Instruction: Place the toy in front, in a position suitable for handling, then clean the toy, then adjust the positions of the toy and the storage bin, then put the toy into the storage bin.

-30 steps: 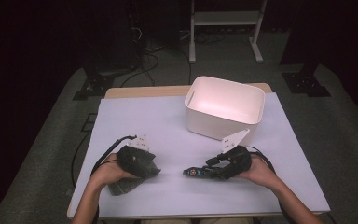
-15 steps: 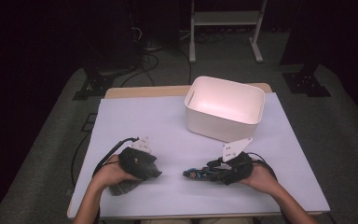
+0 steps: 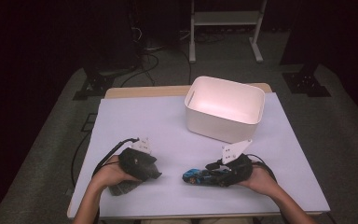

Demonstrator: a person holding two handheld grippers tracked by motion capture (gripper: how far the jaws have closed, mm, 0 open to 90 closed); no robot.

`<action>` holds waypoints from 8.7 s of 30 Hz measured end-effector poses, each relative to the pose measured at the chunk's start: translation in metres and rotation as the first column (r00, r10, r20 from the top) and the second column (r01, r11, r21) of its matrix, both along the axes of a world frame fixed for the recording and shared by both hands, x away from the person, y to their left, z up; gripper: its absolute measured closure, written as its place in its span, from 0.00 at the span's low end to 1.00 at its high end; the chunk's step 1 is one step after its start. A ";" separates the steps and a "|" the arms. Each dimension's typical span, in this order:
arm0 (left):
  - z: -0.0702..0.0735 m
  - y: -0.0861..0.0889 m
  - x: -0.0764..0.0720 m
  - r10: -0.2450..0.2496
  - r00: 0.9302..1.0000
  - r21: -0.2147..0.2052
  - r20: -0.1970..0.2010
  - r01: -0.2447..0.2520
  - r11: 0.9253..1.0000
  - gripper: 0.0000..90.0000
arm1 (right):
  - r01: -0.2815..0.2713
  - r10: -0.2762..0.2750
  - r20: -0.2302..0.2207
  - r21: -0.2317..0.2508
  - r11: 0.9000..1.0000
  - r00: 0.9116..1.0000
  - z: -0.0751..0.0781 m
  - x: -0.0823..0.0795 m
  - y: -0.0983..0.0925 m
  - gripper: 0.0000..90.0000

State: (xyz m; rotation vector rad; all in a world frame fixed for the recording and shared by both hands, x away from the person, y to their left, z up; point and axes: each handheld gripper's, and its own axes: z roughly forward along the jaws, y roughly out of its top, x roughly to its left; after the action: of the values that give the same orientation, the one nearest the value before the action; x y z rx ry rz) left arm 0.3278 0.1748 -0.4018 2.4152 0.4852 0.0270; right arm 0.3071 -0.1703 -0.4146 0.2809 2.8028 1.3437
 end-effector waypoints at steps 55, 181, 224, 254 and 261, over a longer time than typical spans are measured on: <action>-0.007 0.013 -0.006 0.076 0.996 -0.064 0.039 -0.073 0.995 0.21 | -0.026 0.023 -0.047 -0.068 0.997 0.999 -0.014 0.012 -0.008 0.25; 0.006 0.035 -0.012 0.126 0.988 -0.100 0.086 -0.118 0.988 0.11 | -0.076 0.073 -0.019 -0.293 0.953 0.997 0.098 0.133 0.033 0.94; 0.006 0.031 -0.017 0.116 0.985 -0.090 0.130 -0.105 0.990 0.10 | -0.103 0.107 0.015 -0.150 0.983 0.994 0.121 0.070 0.040 0.55; 0.011 0.030 -0.022 0.128 0.979 -0.106 0.156 -0.113 0.988 0.03 | -0.101 0.097 -0.036 -0.167 0.981 0.995 0.038 0.004 0.017 0.21; 0.011 0.031 -0.022 0.125 0.980 -0.103 0.154 -0.110 0.989 0.03 | -0.085 0.078 -0.040 -0.192 0.978 0.996 0.016 0.005 0.016 0.19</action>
State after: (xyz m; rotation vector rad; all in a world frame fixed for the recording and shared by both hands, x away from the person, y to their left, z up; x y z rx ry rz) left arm 0.3060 0.2056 -0.3911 2.2673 0.5417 0.2431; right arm 0.3118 -0.1541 -0.3986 0.1855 2.9732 1.0766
